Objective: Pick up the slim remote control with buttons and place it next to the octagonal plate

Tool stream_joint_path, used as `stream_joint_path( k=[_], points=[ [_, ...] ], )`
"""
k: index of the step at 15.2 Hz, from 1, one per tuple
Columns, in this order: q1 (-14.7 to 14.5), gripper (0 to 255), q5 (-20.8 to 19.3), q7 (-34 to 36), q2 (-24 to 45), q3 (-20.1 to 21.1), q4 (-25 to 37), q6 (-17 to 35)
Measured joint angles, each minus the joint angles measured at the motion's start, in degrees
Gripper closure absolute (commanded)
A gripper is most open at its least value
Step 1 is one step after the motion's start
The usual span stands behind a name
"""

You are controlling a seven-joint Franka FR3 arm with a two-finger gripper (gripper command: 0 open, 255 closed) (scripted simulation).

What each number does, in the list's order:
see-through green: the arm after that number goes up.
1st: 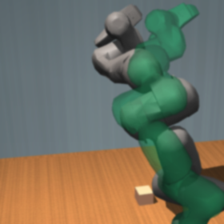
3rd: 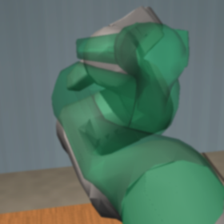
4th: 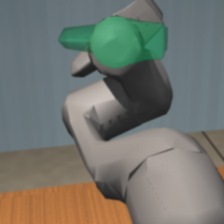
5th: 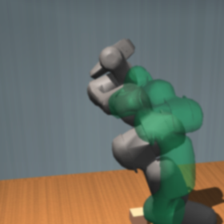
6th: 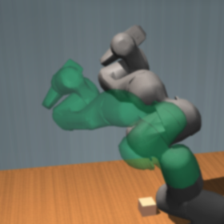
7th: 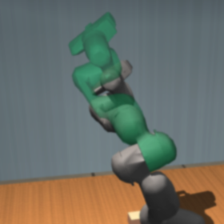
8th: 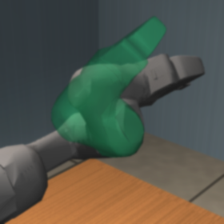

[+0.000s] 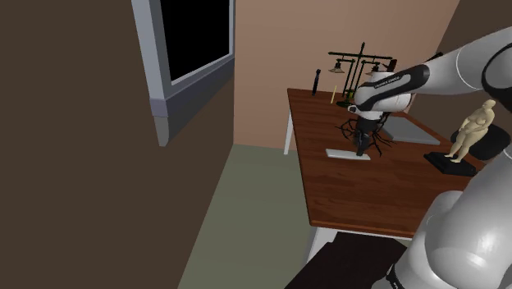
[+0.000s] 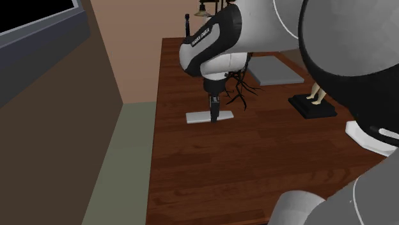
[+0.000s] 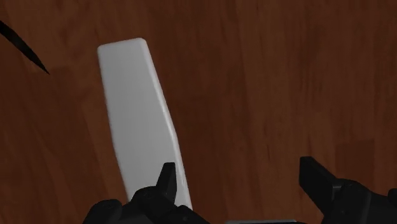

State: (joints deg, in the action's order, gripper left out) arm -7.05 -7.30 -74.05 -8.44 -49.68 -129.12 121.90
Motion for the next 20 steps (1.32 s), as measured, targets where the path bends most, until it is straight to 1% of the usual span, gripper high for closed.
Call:
stream_joint_path(
  k=[1,3,4,6,9,13,20],
  points=[
    [-0.87,0,3.36,-3.90,4.16,-1.64,2.34,0.86],
    [-0.62,0,9.76,-11.63,10.94,-3.26,6.04,1.63],
    [0.29,0,13.29,-15.62,14.54,-3.40,8.09,1.78],
    [2.73,0,19.13,-21.73,20.65,-2.12,11.80,1.88],
    [4.14,0,21.95,-24.35,23.43,-0.85,12.11,3.38],
    [5.46,0,24.61,-26.28,25.98,0.47,11.45,5.66],
    [5.80,0,25.44,-26.79,26.74,0.94,11.05,6.58]
  ],
)
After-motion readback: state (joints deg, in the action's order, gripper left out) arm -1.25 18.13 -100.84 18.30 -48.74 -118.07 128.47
